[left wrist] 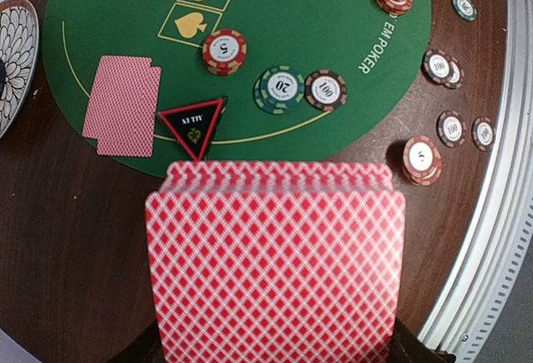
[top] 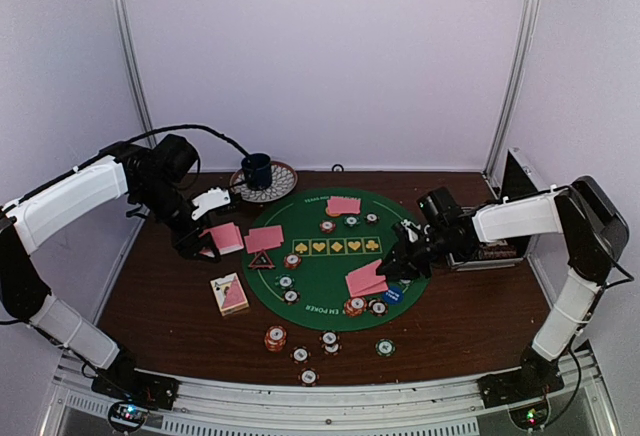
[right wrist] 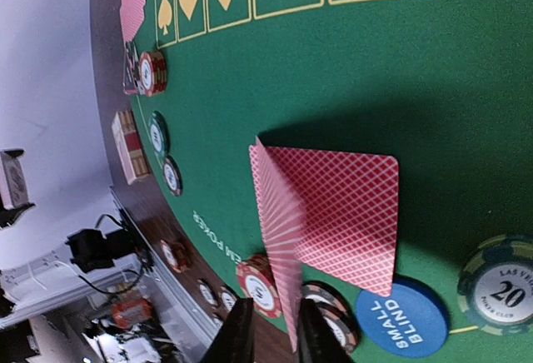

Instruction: Distribute texas hold em gaming equipment

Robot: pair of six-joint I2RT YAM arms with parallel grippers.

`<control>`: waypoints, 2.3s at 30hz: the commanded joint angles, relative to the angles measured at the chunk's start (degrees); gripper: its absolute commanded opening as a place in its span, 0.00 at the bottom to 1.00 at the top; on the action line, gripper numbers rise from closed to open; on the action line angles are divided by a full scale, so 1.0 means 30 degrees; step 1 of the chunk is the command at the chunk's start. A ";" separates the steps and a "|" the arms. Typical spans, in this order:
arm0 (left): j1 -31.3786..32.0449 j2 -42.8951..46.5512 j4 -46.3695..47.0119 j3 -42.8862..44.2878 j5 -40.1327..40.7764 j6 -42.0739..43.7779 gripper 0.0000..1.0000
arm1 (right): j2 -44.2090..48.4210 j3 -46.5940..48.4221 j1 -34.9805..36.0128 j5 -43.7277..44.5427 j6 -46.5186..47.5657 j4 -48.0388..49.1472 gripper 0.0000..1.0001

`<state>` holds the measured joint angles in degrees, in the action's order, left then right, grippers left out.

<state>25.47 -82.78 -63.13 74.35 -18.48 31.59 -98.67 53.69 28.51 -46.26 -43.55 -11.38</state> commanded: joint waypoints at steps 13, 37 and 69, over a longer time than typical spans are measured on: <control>-0.0113 0.0409 -0.0284 0.0179 -0.0620 0.0162 0.00 | 0.1651 0.4727 0.0049 0.5631 0.5040 -0.8960 0.54; -0.0113 0.0228 -0.0391 0.0325 -0.0579 0.0191 0.00 | -0.7014 1.0635 0.3370 0.8550 0.6378 -0.7126 0.42; -0.0113 0.0499 -0.0597 0.0404 -0.0637 0.0250 0.00 | -0.3069 0.8847 0.3668 0.9186 0.6749 -0.9172 0.64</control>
<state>25.47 -82.76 -64.82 74.37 -19.27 31.64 -111.72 75.11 39.24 -21.85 -25.67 -32.27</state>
